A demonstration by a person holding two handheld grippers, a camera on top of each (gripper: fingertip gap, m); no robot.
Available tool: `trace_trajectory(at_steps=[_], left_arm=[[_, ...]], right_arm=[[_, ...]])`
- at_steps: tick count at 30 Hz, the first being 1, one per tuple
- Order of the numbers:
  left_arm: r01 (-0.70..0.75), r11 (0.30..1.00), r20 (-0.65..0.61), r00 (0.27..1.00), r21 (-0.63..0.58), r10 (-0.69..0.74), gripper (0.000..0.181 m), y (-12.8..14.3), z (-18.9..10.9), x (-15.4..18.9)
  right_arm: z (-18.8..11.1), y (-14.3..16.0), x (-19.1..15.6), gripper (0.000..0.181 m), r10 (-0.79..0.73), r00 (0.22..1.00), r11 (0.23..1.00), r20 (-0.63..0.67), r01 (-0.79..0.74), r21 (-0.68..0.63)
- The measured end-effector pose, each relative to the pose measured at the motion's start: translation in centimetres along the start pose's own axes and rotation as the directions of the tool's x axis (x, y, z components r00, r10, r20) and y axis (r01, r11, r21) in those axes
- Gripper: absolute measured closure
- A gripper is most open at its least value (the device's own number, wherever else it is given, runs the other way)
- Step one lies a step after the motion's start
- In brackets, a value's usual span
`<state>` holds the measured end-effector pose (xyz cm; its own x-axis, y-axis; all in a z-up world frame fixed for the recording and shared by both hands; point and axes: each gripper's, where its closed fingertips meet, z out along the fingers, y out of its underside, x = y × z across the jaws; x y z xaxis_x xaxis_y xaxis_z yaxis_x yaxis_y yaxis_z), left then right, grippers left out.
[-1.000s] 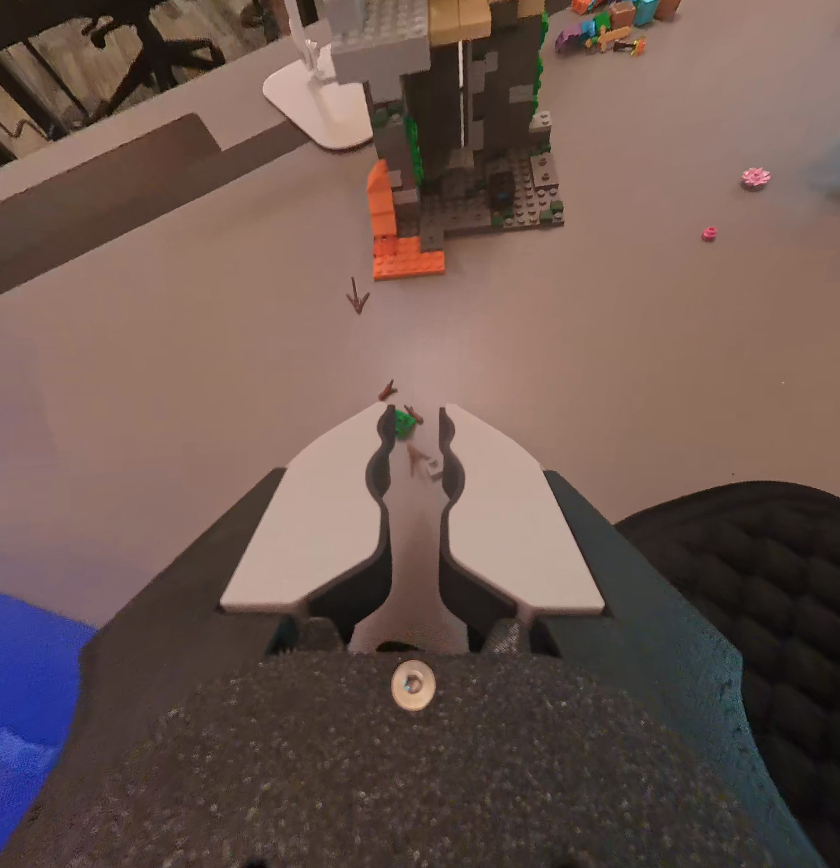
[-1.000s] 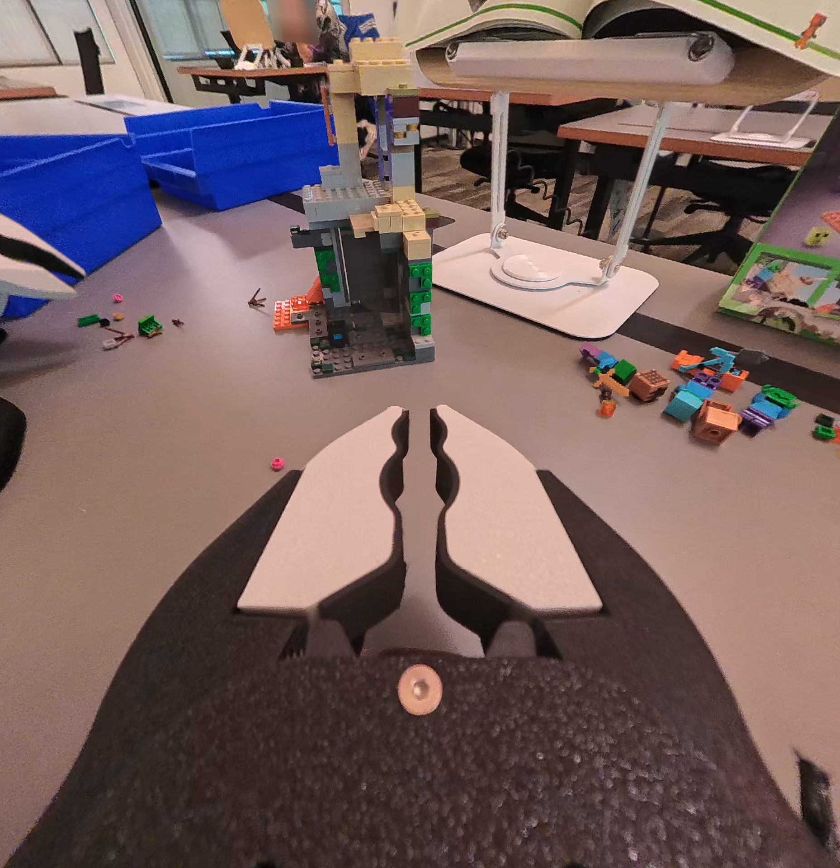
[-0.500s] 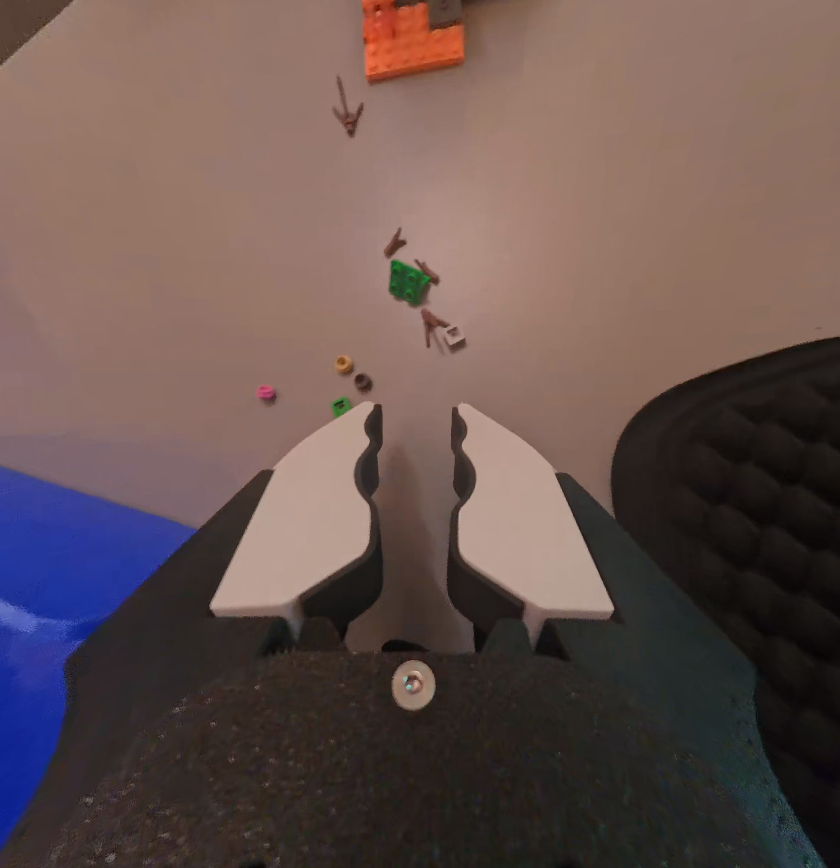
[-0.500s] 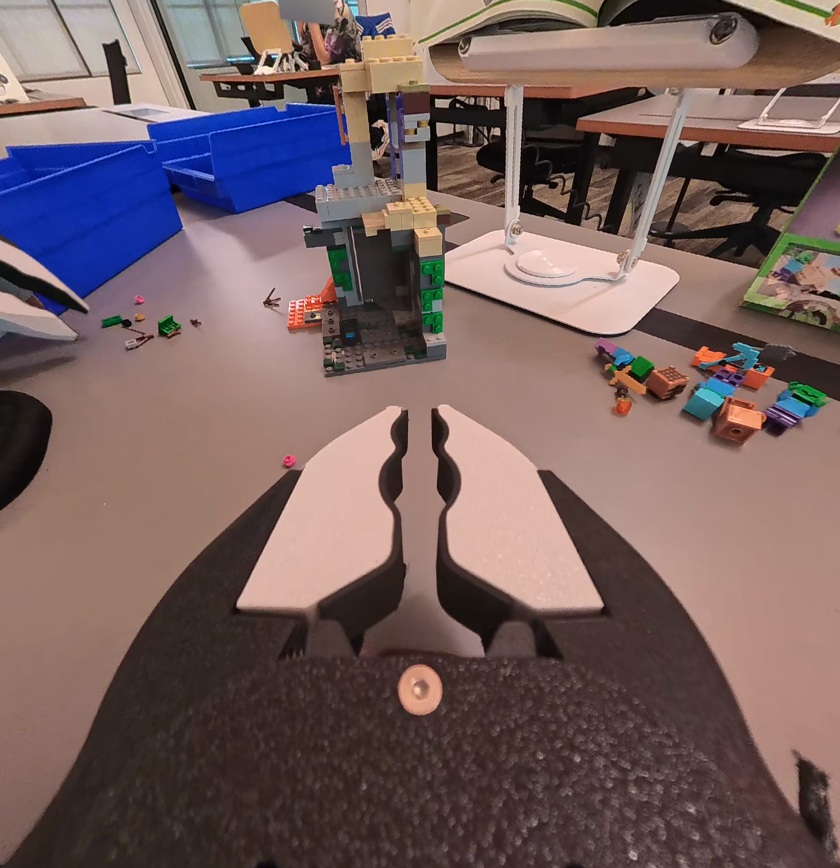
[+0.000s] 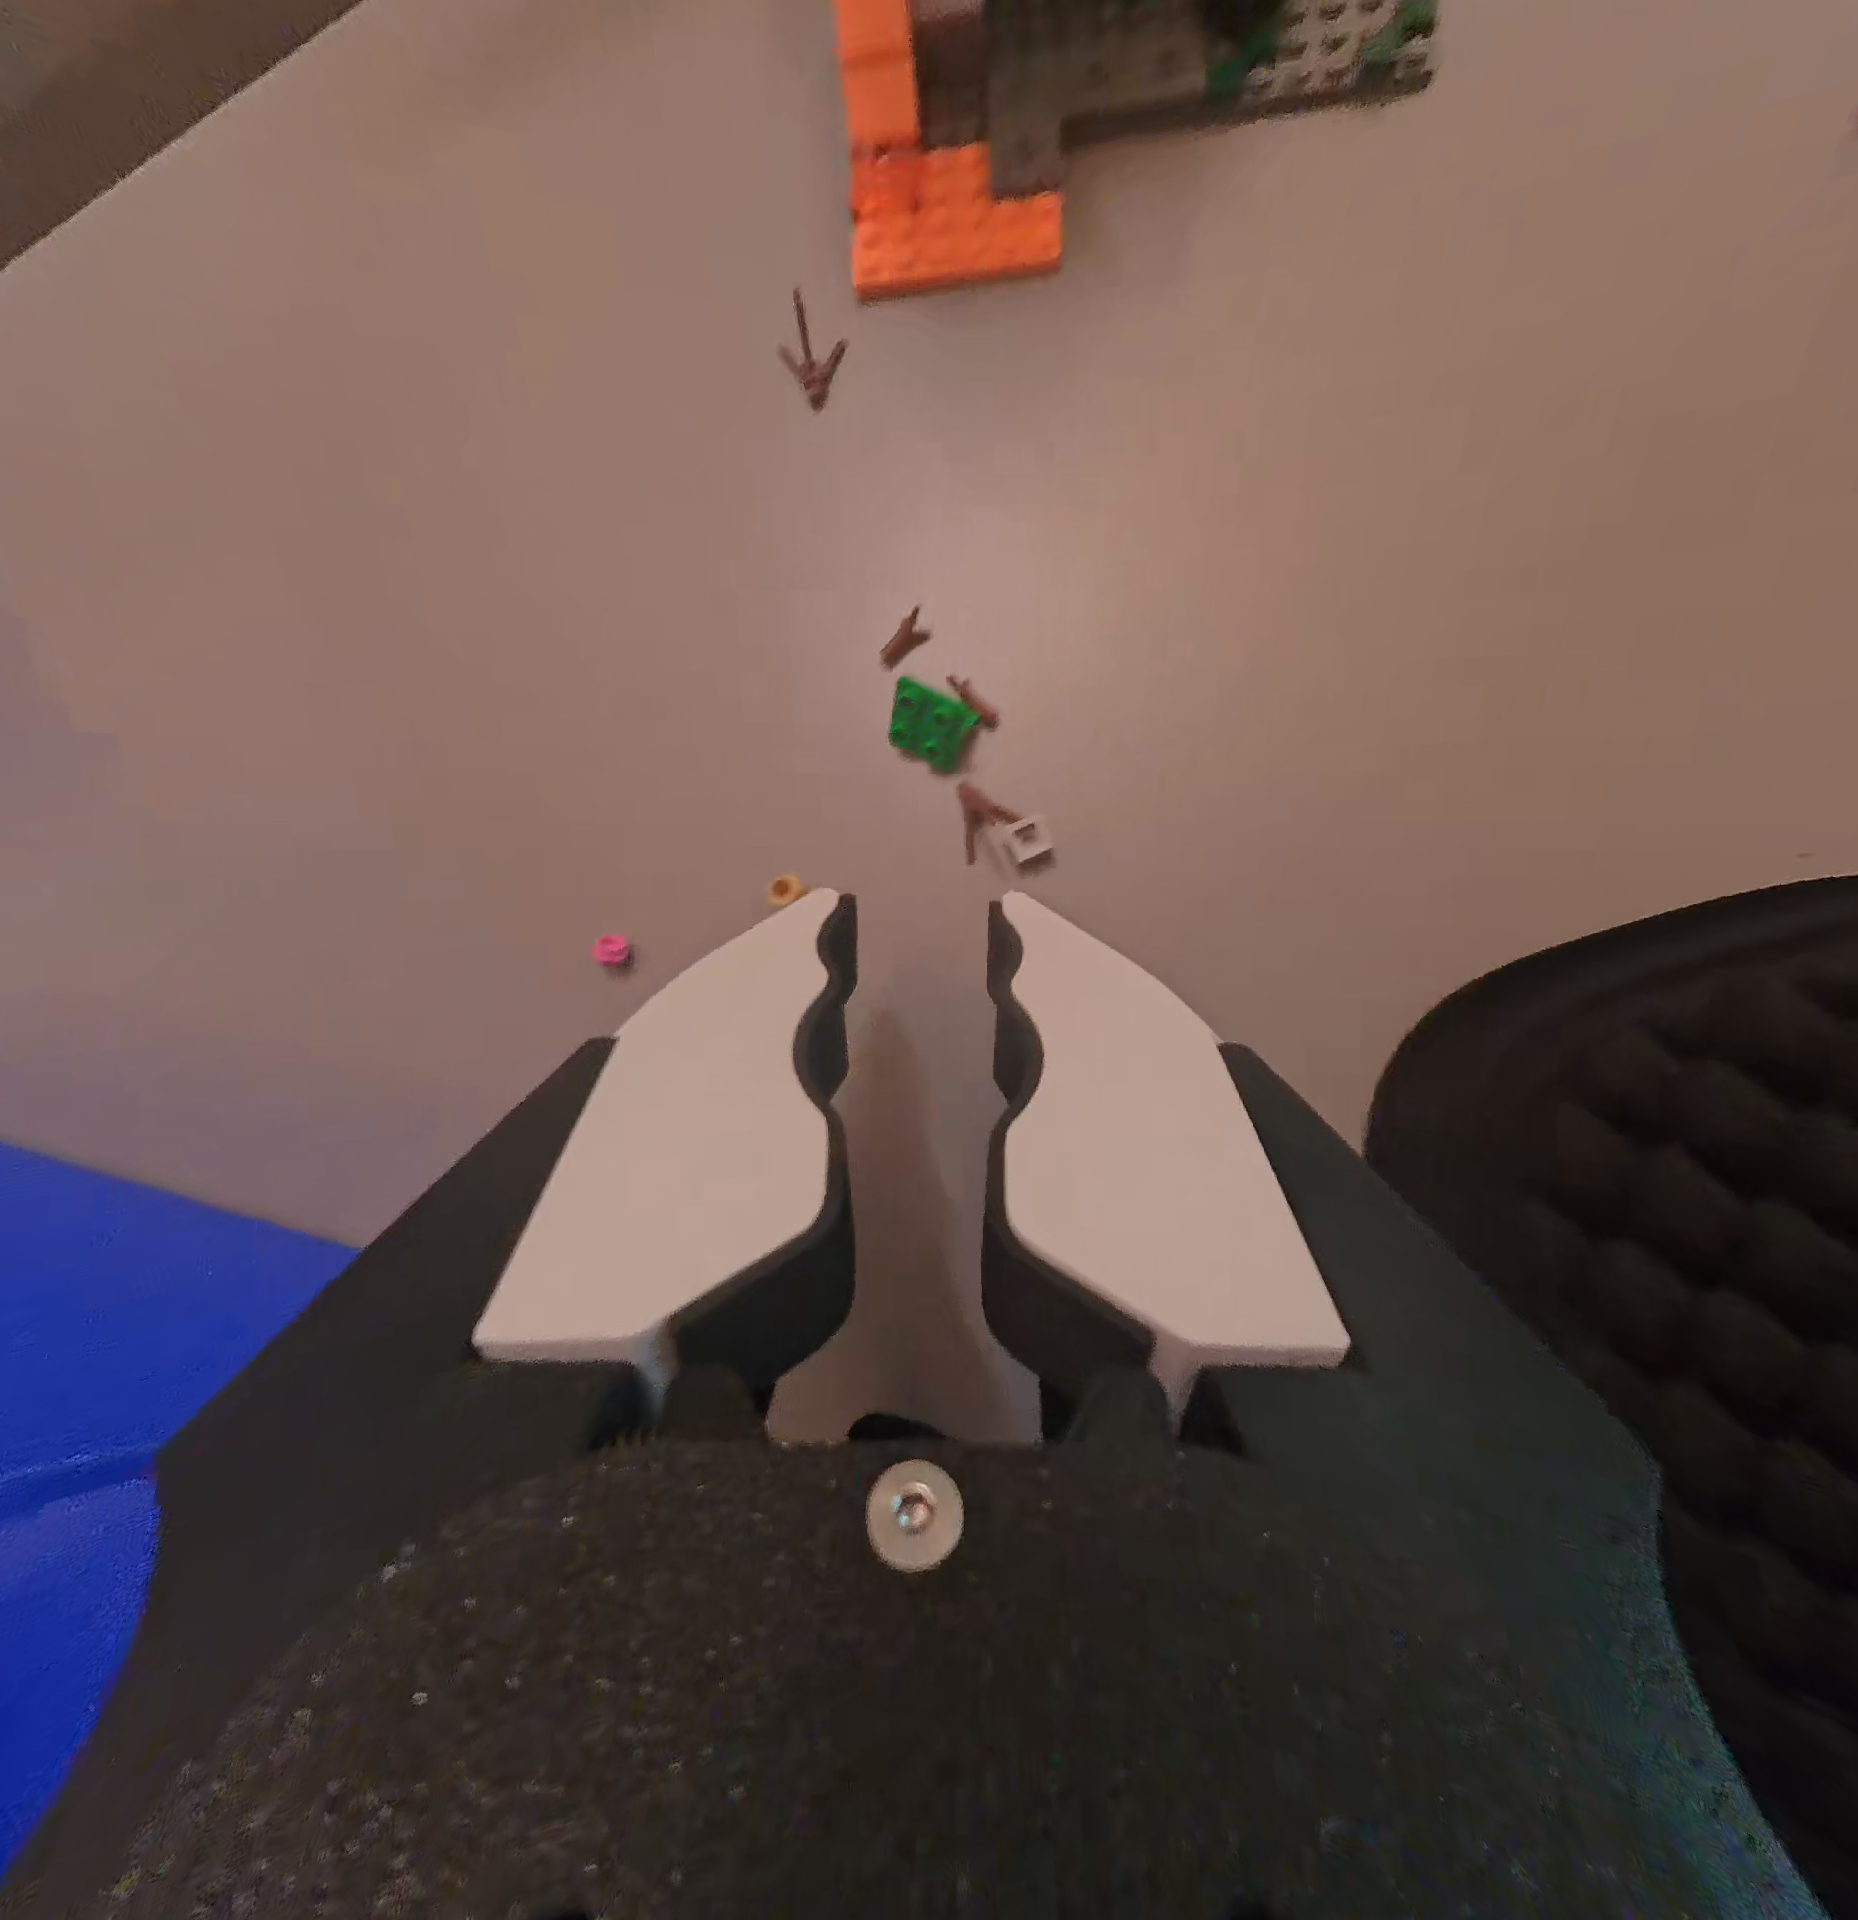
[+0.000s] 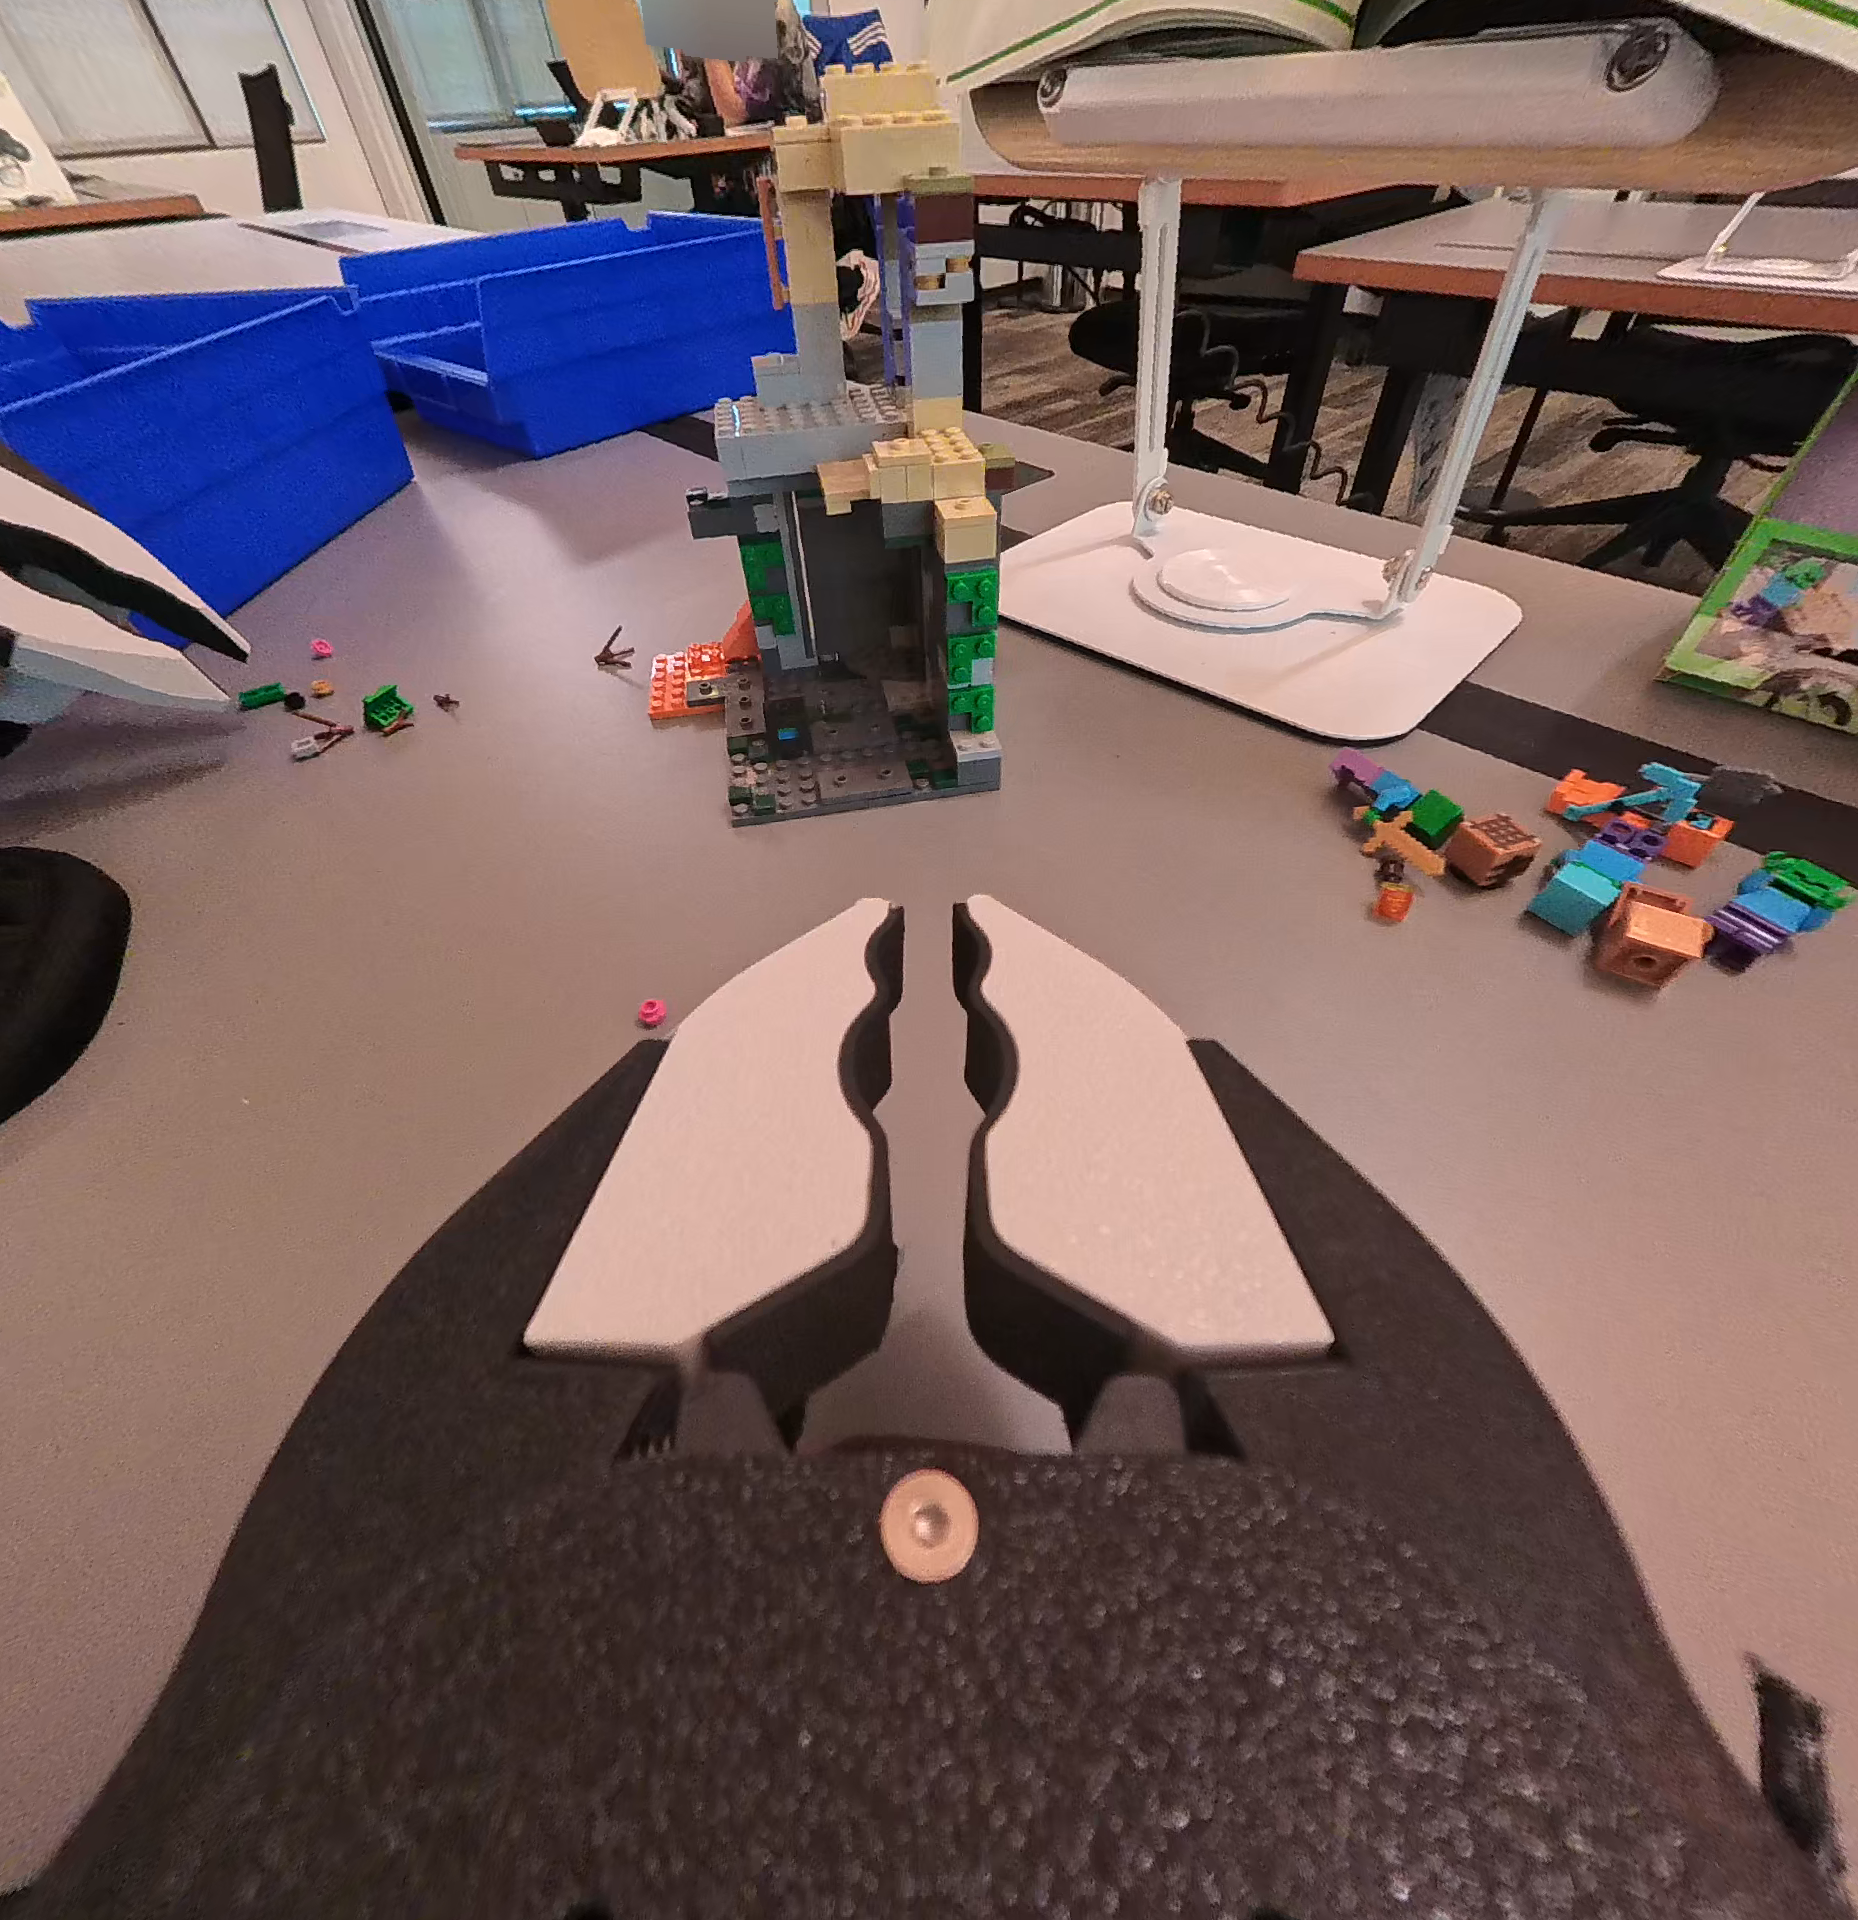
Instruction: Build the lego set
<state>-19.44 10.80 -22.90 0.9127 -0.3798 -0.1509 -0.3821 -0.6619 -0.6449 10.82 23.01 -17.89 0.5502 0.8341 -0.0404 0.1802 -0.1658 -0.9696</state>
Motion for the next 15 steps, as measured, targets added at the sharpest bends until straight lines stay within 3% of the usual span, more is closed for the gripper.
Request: trace_trajectory(at_steps=[8, 15], left_arm=[[0.002, 0.999, -0.013, 1.0, 0.035, -0.002, 0.16, -0.4, 0.5, 0.9], [0.032, 0.989, -0.006, 1.0, 0.142, -0.031, 0.161, -1.9, 1.0, 1.5]], right_arm=[[0.0, 0.0, -0.1, 0.173, -0.013, 1.0, 1.0, 0.0, 0.013, -0.001], [0.0, -0.2, -0.1, 0.175, -0.006, 1.0, 1.0, -0.001, 0.006, 0.013]])
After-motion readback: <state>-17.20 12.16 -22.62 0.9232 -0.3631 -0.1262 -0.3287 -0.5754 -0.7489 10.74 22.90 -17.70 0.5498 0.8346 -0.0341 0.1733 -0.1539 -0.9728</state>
